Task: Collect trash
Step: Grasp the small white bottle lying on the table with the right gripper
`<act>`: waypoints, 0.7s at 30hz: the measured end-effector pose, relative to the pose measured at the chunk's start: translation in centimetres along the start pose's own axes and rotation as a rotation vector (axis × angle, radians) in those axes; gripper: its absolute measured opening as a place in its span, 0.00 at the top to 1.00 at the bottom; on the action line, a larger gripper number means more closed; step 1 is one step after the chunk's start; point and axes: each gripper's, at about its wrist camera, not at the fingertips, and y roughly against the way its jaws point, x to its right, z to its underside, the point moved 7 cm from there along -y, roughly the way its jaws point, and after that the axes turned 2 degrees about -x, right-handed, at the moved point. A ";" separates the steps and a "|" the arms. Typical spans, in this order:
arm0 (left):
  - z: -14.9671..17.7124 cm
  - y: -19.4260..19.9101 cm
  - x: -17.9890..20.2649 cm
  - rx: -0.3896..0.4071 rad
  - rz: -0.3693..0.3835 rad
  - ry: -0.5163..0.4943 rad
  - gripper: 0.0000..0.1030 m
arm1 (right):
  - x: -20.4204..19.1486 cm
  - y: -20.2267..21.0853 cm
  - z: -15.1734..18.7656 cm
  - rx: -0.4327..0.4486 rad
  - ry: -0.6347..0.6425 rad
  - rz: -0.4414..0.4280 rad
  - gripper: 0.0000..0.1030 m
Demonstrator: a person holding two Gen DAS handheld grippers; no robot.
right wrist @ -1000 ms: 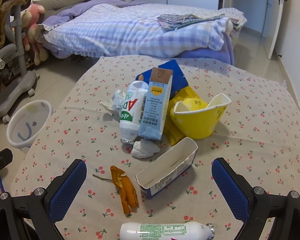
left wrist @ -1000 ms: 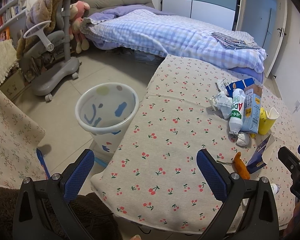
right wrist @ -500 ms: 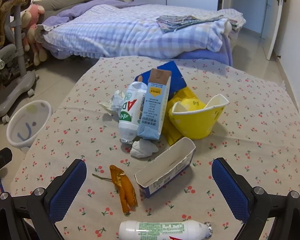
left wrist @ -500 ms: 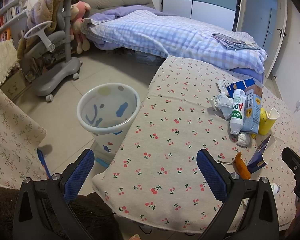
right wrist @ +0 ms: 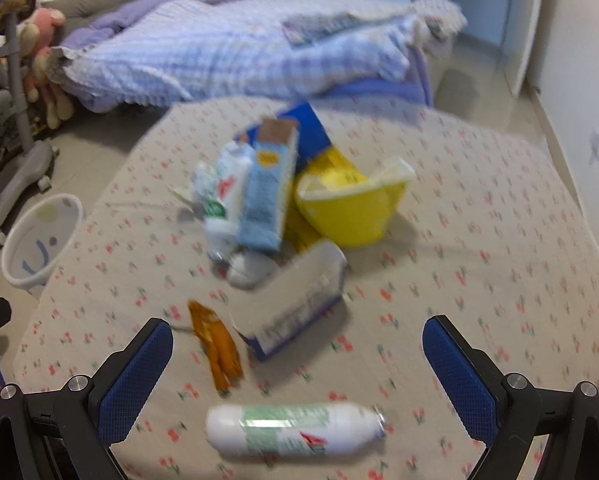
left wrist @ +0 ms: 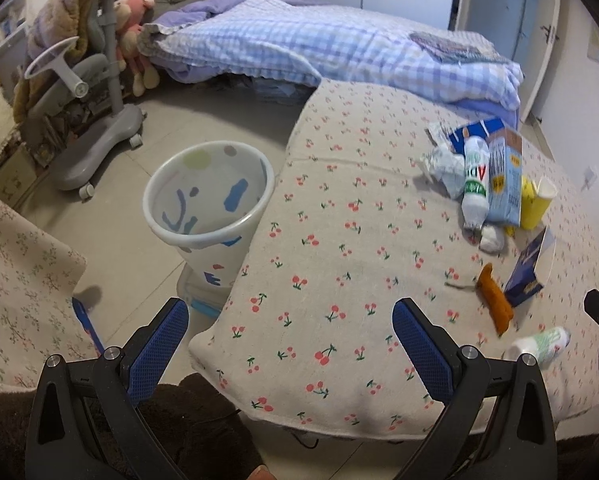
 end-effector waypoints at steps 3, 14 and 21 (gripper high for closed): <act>0.8 -0.7 0.1 -0.039 0.016 -0.058 0.00 | 0.7 -0.9 1.5 -0.068 -0.022 0.018 0.00; 2.0 -0.9 -1.2 -0.088 0.053 -0.106 0.00 | -0.1 -3.2 6.3 -0.234 0.228 0.108 0.00; 1.6 -1.2 -0.8 -0.115 0.109 -0.100 0.00 | -2.1 -5.9 6.0 -0.244 0.421 0.174 0.01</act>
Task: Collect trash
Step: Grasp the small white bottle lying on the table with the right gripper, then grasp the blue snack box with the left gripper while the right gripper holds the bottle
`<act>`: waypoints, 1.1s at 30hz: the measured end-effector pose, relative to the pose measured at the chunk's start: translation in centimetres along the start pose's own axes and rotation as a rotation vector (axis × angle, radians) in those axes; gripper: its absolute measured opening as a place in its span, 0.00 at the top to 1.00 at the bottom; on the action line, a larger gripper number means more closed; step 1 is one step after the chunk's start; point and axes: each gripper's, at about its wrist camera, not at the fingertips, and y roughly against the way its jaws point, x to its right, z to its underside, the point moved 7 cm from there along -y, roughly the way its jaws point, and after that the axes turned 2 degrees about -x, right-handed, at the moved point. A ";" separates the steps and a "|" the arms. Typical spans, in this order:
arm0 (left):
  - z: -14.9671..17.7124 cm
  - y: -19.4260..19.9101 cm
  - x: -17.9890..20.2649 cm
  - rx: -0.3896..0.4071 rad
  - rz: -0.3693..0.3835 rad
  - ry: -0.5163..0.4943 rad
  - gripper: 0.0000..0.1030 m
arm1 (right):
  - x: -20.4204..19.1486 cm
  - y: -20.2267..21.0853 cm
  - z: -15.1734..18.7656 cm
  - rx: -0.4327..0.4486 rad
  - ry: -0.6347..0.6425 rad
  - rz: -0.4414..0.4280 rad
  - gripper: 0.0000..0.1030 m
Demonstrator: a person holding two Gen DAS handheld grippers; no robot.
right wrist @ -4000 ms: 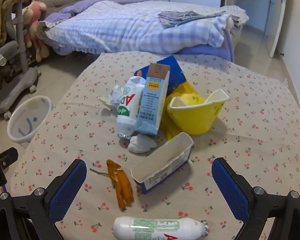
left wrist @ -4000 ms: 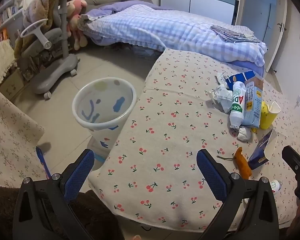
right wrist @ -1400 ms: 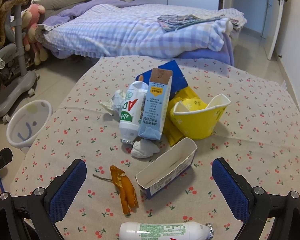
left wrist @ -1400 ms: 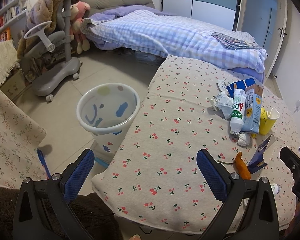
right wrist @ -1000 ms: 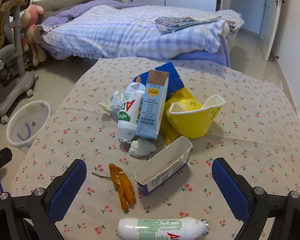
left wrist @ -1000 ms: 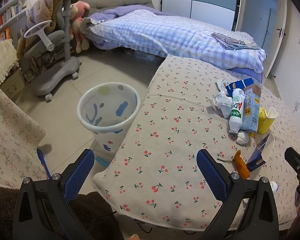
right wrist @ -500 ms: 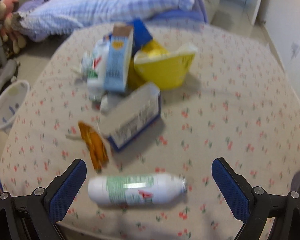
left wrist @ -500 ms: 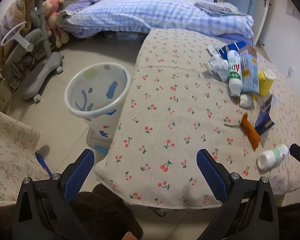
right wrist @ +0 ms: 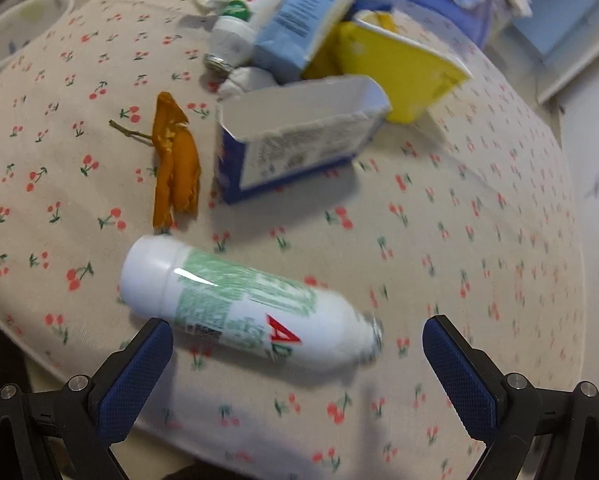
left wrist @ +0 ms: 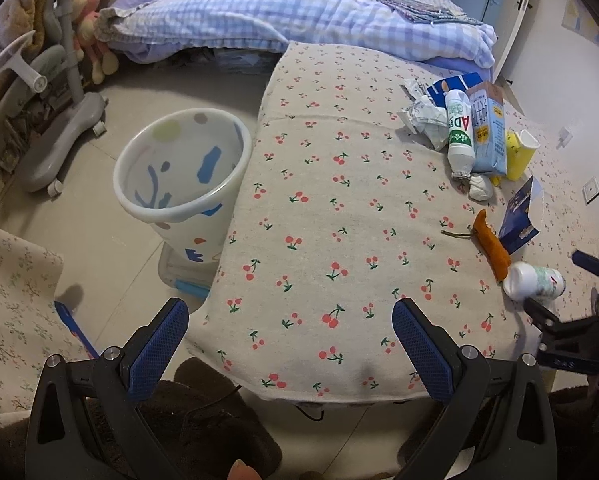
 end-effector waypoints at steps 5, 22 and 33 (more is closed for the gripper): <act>-0.3 -0.4 0.7 -0.023 0.028 -0.003 0.00 | -0.9 -1.6 -2.8 0.032 0.057 -0.024 0.24; -3.5 -2.2 11.0 -0.049 0.173 -0.168 0.11 | 6.5 3.7 -4.7 0.217 -0.224 -0.376 0.62; -6.5 -3.3 22.0 -0.077 0.303 -0.329 0.43 | 16.9 0.3 -2.3 0.175 -0.579 -0.353 0.62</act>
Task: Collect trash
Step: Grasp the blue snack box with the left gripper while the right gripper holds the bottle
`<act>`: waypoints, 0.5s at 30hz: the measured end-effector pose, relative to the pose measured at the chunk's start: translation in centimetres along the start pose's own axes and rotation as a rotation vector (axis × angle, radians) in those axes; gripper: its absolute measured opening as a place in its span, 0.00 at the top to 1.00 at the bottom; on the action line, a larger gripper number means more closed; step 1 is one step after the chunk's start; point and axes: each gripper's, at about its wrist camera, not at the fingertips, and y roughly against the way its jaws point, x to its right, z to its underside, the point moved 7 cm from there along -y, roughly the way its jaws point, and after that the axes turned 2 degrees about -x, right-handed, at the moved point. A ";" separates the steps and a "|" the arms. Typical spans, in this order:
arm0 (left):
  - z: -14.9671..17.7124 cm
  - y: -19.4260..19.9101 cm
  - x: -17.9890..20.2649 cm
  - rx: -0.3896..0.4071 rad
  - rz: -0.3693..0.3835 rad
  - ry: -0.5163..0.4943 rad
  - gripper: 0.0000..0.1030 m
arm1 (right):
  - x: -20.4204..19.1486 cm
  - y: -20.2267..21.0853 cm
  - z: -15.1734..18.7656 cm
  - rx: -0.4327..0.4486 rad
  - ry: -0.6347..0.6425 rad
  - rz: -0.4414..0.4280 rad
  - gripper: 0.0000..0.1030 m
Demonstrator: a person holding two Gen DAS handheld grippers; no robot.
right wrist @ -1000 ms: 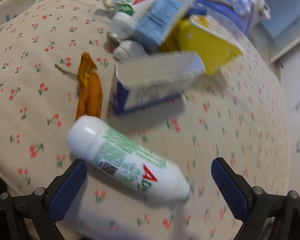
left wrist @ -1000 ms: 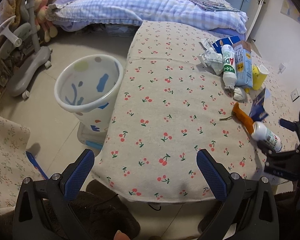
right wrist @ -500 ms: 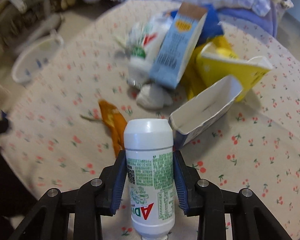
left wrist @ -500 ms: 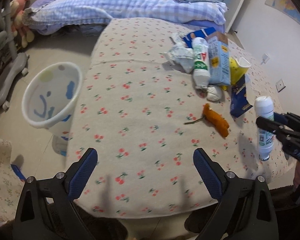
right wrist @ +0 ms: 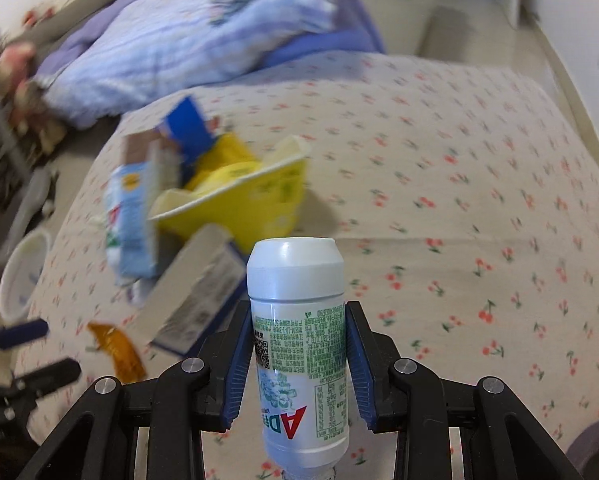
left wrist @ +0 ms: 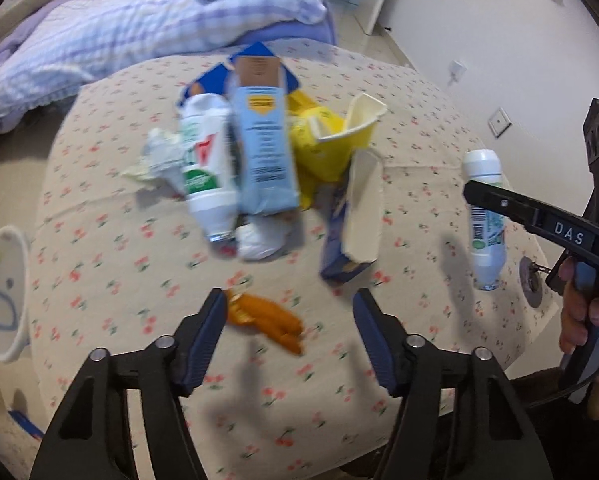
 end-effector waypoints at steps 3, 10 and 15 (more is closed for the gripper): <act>-1.3 -1.4 1.3 -0.020 0.010 -0.013 0.49 | 1.1 -0.3 -0.2 -0.007 -0.029 0.005 0.62; -3.5 -3.5 3.4 -0.041 0.033 -0.048 0.51 | 2.1 -0.7 -0.7 -0.011 -0.039 0.012 0.62; -3.4 -3.0 3.7 -0.041 0.062 -0.041 0.51 | 2.4 -0.9 -1.0 -0.014 -0.053 0.010 0.62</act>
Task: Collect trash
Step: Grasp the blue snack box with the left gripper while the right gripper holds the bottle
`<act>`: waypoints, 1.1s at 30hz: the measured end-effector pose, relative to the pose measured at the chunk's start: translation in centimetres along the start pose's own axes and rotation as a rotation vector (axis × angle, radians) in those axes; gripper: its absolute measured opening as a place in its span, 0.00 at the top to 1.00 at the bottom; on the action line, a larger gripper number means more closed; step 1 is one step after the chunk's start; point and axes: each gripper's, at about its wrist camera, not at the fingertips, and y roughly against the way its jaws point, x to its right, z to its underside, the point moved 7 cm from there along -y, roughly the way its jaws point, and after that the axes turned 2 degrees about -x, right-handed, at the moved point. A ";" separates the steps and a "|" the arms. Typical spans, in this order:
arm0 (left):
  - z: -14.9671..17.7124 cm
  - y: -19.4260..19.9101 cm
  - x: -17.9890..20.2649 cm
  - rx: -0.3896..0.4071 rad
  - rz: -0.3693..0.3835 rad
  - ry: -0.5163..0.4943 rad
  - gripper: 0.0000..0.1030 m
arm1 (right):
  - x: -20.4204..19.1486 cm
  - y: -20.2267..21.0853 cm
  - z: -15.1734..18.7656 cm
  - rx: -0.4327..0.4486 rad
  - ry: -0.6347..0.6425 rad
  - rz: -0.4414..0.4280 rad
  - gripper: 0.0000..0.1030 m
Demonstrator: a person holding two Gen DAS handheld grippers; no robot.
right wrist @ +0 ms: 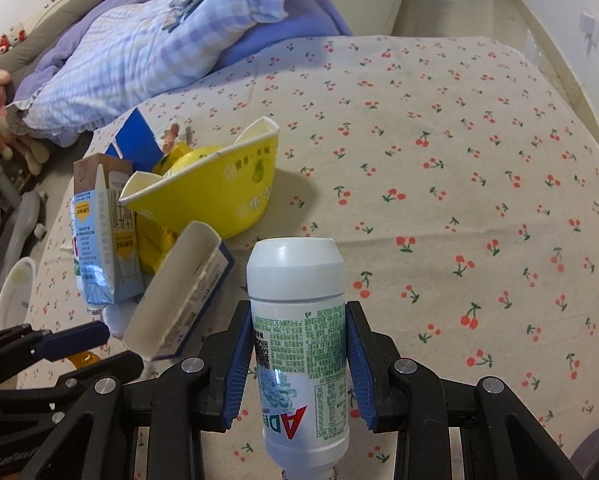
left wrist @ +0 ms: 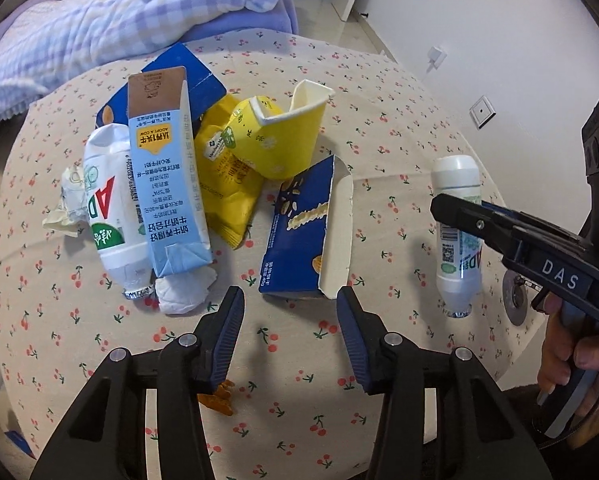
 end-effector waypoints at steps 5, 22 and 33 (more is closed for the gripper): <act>0.4 -0.4 1.0 -0.014 -0.001 -0.023 0.51 | 0.7 0.6 -0.3 0.014 -0.008 0.025 0.62; -0.2 -4.5 4.4 -0.090 0.009 -0.009 0.25 | 3.8 1.2 0.9 0.006 -0.044 0.067 0.62; -0.4 -4.8 4.1 -0.062 0.036 -0.022 0.38 | 4.1 1.1 1.1 -0.004 -0.048 0.085 0.62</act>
